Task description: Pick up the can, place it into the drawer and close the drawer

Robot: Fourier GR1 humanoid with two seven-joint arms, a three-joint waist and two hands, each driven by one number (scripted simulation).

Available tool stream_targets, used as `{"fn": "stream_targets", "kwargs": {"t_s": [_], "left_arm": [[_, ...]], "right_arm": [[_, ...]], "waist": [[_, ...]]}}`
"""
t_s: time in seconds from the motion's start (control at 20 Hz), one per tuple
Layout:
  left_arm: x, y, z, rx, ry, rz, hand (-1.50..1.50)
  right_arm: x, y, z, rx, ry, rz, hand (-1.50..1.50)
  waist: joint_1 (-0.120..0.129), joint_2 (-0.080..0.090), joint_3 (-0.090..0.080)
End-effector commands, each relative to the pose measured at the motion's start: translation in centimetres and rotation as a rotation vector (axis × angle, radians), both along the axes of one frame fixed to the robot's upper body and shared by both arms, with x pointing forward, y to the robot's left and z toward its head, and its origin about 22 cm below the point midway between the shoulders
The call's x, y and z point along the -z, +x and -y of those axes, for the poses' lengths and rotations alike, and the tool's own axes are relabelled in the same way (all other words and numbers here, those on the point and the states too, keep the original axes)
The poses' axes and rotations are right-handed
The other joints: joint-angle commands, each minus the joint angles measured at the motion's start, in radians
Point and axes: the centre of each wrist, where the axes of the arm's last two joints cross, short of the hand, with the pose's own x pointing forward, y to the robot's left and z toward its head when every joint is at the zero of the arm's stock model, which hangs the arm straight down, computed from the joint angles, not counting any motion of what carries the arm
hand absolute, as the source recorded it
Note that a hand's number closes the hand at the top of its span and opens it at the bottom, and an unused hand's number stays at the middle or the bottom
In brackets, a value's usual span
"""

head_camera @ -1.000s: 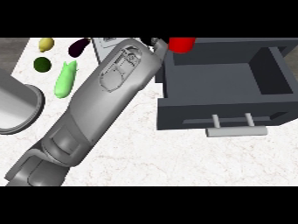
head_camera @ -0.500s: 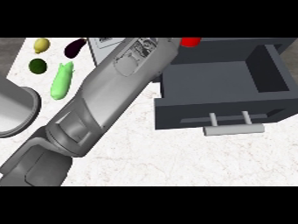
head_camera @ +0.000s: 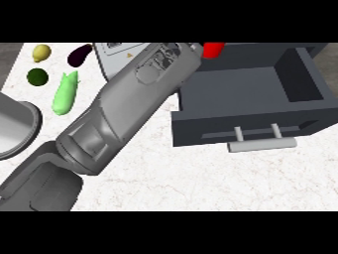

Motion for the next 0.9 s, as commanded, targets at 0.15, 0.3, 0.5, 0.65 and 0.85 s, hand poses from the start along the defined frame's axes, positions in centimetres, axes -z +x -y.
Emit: {"fn": "stream_targets", "kwargs": {"t_s": [0.15, 0.3, 0.5, 0.65, 0.85], "left_arm": [[0.4, 0.1, 0.4, -0.048, 0.055, 0.026, 1.50], [1.6, 0.1, 0.1, -0.038, 0.074, 0.036, 1.50], [3.7, 0.8, -1.3, -0.061, 0.109, 0.029, 1.50], [4.0, 0.8, -1.2, -0.062, 0.140, 0.092, 1.50], [3.2, 0.9, -1.0, -0.101, 0.123, 0.054, -1.50]], "right_arm": [[0.0, 1.1, -0.4, -0.017, 0.006, 0.006, -1.50], [-0.3, 1.4, -1.7, -0.015, 0.001, 0.014, -1.50], [-0.4, 1.2, -0.7, 0.001, 0.014, 0.031, -1.50], [-0.4, 2.1, -0.9, -0.021, -0.002, 0.045, -1.50], [-1.1, 2.5, -0.9, -0.051, -0.019, 0.031, -1.50]], "waist": [[-0.026, 0.005, 0.001], [-0.017, 0.005, 0.000], [-0.024, 0.009, 0.000], [-0.026, 0.011, 0.001], [-0.052, 0.018, 0.001]]}}
